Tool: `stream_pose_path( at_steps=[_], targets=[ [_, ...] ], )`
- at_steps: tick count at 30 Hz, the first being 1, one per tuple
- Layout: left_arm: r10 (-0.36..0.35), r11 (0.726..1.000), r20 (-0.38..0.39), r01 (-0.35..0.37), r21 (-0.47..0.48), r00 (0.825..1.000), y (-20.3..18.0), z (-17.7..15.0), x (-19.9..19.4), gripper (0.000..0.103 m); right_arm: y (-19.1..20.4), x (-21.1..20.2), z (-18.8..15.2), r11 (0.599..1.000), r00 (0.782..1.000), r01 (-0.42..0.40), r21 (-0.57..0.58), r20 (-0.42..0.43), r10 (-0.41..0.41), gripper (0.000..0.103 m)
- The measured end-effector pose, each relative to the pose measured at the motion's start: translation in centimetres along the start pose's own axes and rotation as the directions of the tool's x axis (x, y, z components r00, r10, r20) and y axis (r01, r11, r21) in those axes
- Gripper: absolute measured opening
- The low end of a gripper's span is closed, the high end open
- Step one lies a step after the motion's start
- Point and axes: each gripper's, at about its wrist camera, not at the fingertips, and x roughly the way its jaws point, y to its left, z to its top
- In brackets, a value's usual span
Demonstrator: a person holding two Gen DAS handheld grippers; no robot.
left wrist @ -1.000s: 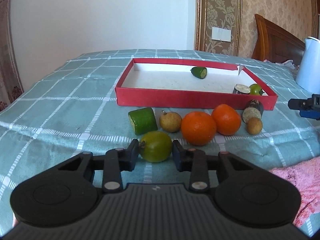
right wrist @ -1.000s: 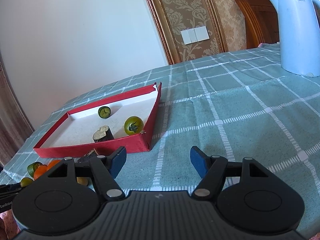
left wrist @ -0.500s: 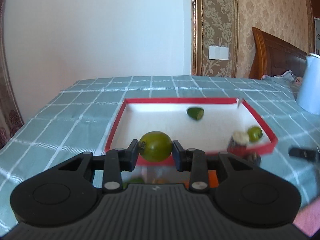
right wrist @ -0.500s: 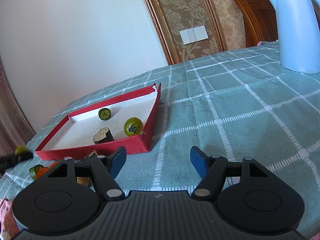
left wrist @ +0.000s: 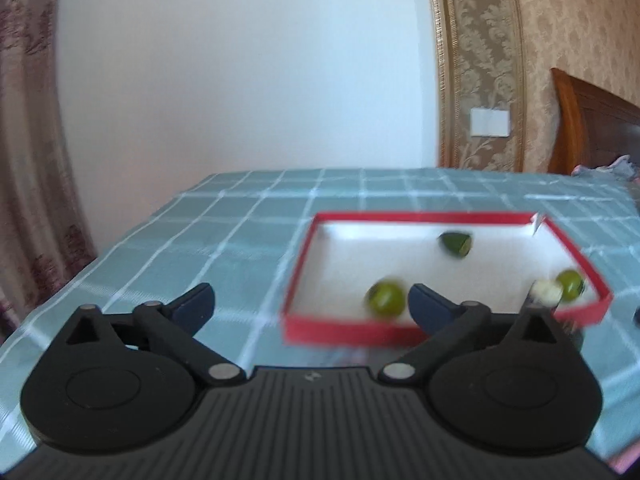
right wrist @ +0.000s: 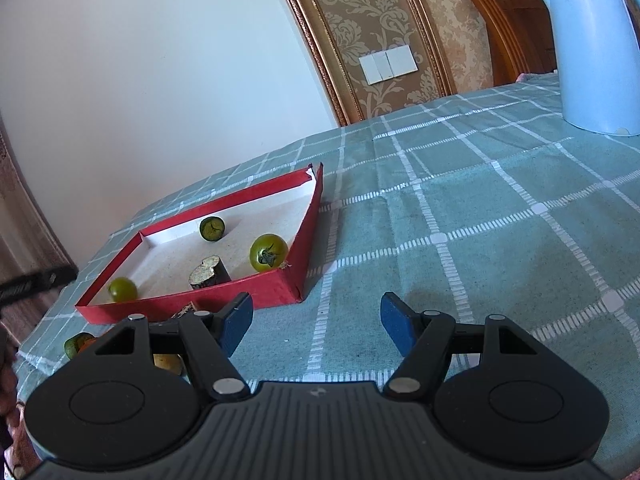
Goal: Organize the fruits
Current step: 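Carry the guava into the red tray and open the left tool, then reach the right tool to the small brown kiwi and grasp it, then carry the kiwi into the red tray and open the right tool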
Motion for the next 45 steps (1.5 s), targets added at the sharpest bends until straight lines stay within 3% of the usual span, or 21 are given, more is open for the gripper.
stream_pose_path(
  at_steps=[5, 9, 18, 21, 26, 30, 39, 43, 45],
  targets=[
    [0.057, 0.998, -0.039, -0.058, -0.029, 0.998, 2.8, -3.1, -1.5, 0.103, 0.8, -0.2, -0.1, 0.998, 1.000, -0.013, -0.059, 0.011, 0.014, 0.070],
    [0.109, 0.992, -0.069, -0.112, -0.049, 0.992, 4.2, -4.7, -1.3, 0.103, 2.5, -0.3, -0.3, 0.985, 1.000, -0.030, -0.169, 0.001, 0.031, 0.070],
    [0.033, 0.988, -0.131, -0.051, -0.143, 0.991, 6.1, -4.9, -0.5, 0.103, 8.8, -0.4, -2.4, 0.938, 0.992, -0.110, -0.328, -0.097, 0.082, 0.068],
    [0.014, 0.983, -0.138, -0.039, -0.182, 0.990, 6.7, -5.0, -0.4, 0.103, 10.0, 0.1, -2.8, 0.930, 0.987, -0.129, -0.344, -0.132, 0.088, 0.058],
    [-0.009, 0.978, -0.132, -0.019, -0.206, 0.991, 7.0, -5.1, -0.5, 0.103, 10.9, 0.9, -3.1, 0.926, 0.984, -0.132, -0.354, -0.161, 0.079, 0.052],
    [-0.016, 0.979, -0.128, -0.011, -0.204, 0.992, 7.0, -5.0, -0.5, 0.103, 11.5, 1.5, -3.2, 0.924, 0.977, -0.147, -0.354, -0.195, 0.081, 0.042],
    [-0.035, 0.975, -0.129, 0.006, -0.220, 0.991, 7.3, -5.1, -0.4, 0.103, 12.0, 3.2, -3.1, 0.930, 0.976, -0.128, -0.346, -0.210, 0.056, 0.041],
    [-0.041, 0.973, -0.131, 0.010, -0.230, 0.991, 7.5, -5.1, -0.4, 0.103, 11.8, 3.2, -3.1, 0.930, 0.977, -0.126, -0.346, -0.206, 0.056, 0.027],
    [-0.043, 0.972, -0.132, 0.011, -0.235, 0.990, 7.6, -5.1, -0.3, 0.103, 12.0, 2.9, -3.4, 0.923, 0.980, -0.118, -0.365, -0.192, 0.049, 0.026]
  ],
)
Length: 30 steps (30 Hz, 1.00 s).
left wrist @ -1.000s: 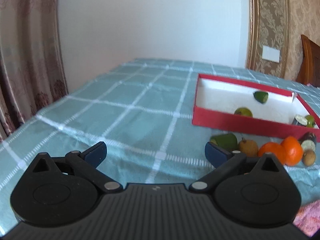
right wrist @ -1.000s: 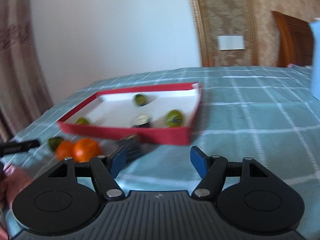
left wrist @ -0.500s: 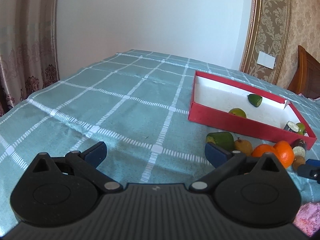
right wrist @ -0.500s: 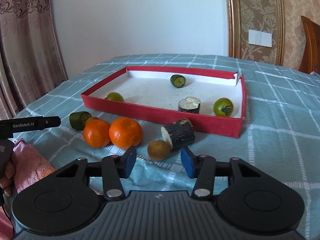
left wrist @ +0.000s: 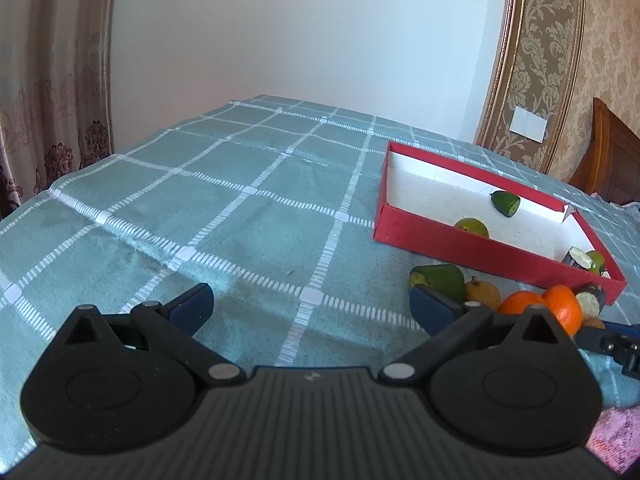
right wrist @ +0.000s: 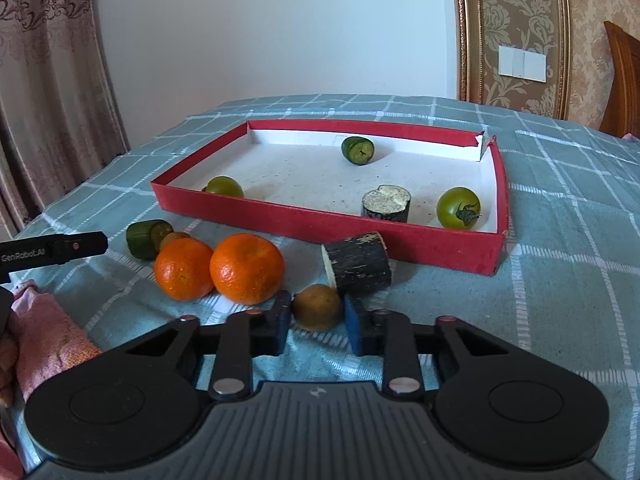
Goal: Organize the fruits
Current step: 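Carry the kiwi into the red tray and open the right tool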
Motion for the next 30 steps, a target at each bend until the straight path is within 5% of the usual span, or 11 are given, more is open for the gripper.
stream_pose_path(
  at_steps=[8, 21, 30],
  targets=[
    [0.006, 1.000, -0.004, -0.006, -0.003, 1.000, -0.1, 0.0, 0.0, 0.103, -0.1, -2.4, 0.0, 1.000, 0.997, -0.006, 0.006, 0.072, 0.005, 0.026],
    [0.010, 1.000, -0.003, -0.010, 0.001, 1.000, -0.1, -0.1, 0.0, 0.103, -0.6, 0.6, 7.3, 1.000, 0.986, 0.016, -0.009, 0.164, -0.015, 0.026],
    [0.008, 1.000, -0.002, -0.008, -0.003, 1.000, 0.0, -0.1, 0.0, 0.103, -4.0, -0.3, 7.3, 0.992, 0.980, 0.004, 0.130, 0.198, -0.030, 0.027]
  ],
)
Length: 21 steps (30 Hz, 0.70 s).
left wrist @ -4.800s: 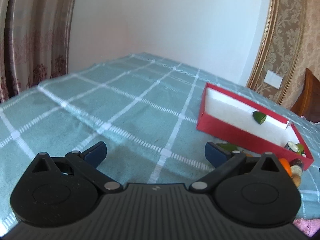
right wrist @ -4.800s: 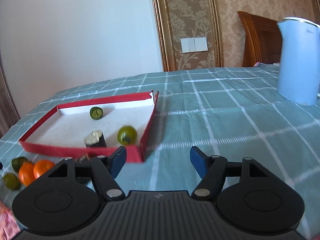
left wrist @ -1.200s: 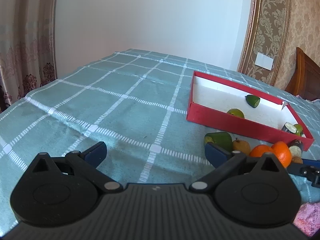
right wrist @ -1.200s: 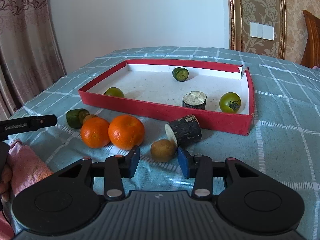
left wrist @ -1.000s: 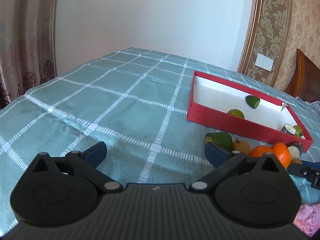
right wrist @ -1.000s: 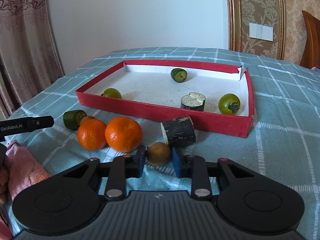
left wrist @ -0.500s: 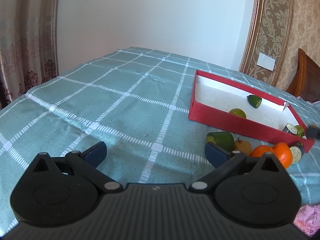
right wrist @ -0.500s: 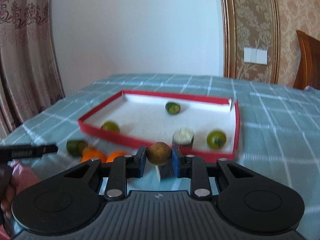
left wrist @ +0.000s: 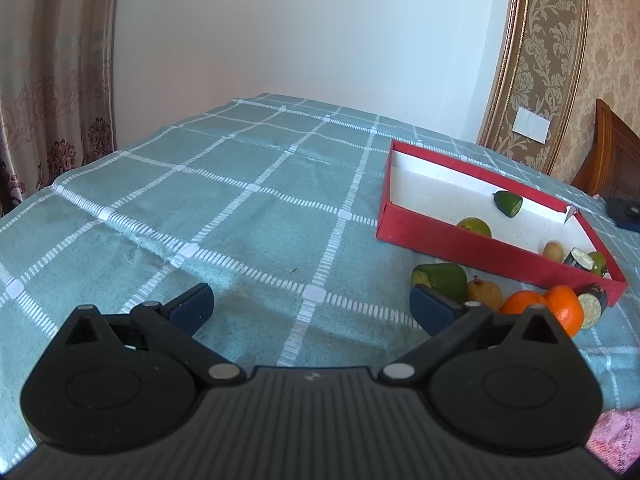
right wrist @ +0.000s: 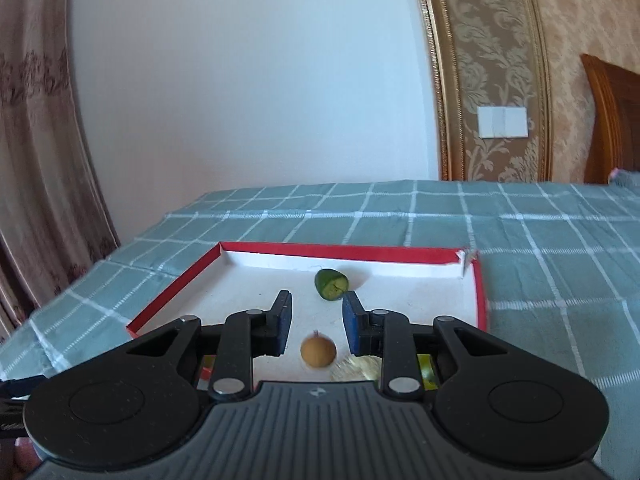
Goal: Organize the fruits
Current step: 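Carry the kiwi into the red tray and open the right tool, then reach the left tool to the green cylindrical piece and grasp it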
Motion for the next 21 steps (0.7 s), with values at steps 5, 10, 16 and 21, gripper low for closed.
stream_pose_path(
  at_steps=[5, 10, 16, 21],
  targets=[
    [0.011, 1.000, 0.003, -0.011, 0.007, 1.000, -0.1, 0.0, 0.0, 0.103, -3.7, -3.3, -3.1, 0.996, 0.998, 0.066, 0.057, 0.005, -0.066, 0.027],
    [0.074, 0.996, 0.047, -0.076, 0.044, 0.996, -1.2, -0.1, -0.6, 0.103, -6.7, -5.1, -6.6, 0.985, 0.991, 0.132, 0.112, -0.024, -0.130, 0.027],
    [0.082, 0.992, 0.090, -0.090, 0.090, 0.993, -3.5, 0.5, -1.8, 0.103, -7.1, -5.6, -7.5, 0.981, 0.994, 0.110, 0.157, -0.010, -0.110, 0.036],
    [0.059, 0.989, 0.099, -0.072, 0.129, 0.993, -5.5, 1.2, -1.6, 0.103, -7.3, -6.2, -7.6, 0.982, 0.995, 0.096, 0.163, 0.019, -0.101, 0.053]
  ],
)
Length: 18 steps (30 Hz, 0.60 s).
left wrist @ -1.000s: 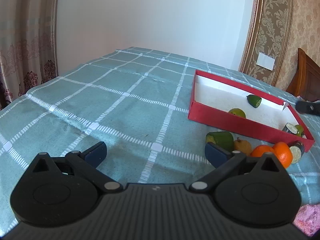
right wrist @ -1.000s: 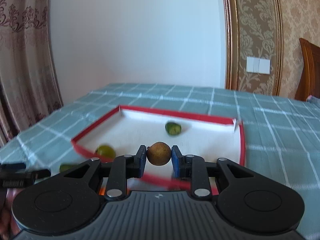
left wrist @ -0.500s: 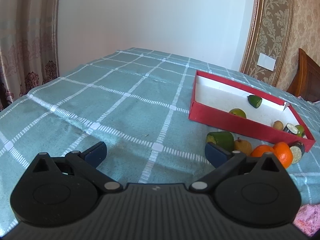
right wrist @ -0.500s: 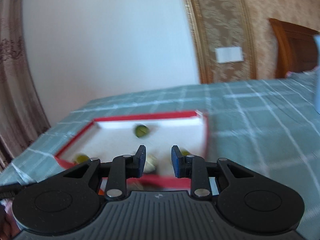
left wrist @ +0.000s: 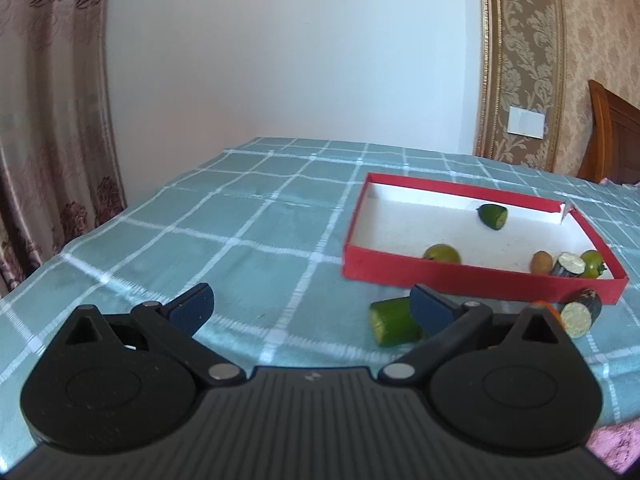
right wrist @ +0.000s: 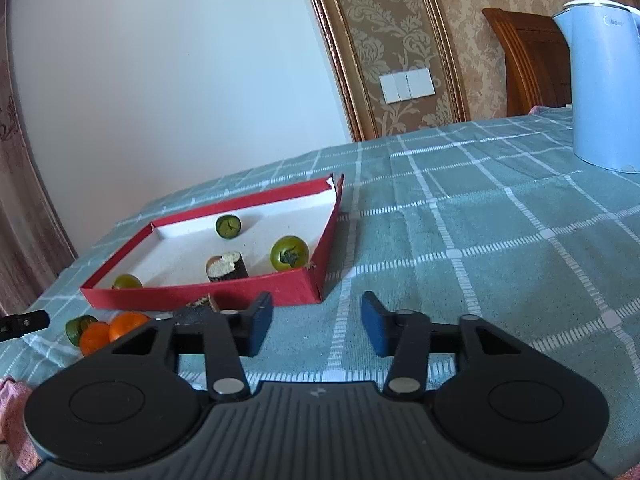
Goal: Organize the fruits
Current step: 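Reach the left tool to the green cylindrical piece and grasp it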
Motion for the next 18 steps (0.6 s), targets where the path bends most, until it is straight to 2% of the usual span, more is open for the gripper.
stream_pose_path(
  at_steps=[3, 6, 10, 18],
  targets=[
    [0.003, 1.000, -0.010, -0.003, 0.013, 1.000, -1.0, -0.1, 0.5, 0.100, -0.2, -0.1, 0.0, 1.000, 1.000, -0.010, 0.015, 0.004, 0.010, 0.053],
    [0.029, 1.000, -0.049, -0.028, 0.014, 0.998, -1.6, -0.3, 1.6, 0.093, -0.3, 0.0, 0.0, 1.000, 1.000, -0.021, 0.023, 0.002, 0.021, 0.053],
    [0.038, 0.999, -0.062, -0.038, -0.012, 0.997, -1.9, -0.3, 2.3, 0.093, -0.6, 0.0, 0.1, 0.999, 0.999, -0.037, 0.038, 0.000, 0.037, 0.053],
    [0.004, 1.000, -0.072, -0.004, 0.004, 0.997, -2.8, -0.4, 2.7, 0.093, -0.9, 0.0, 0.0, 0.997, 0.998, -0.059, 0.055, -0.008, 0.059, 0.053]
  ],
)
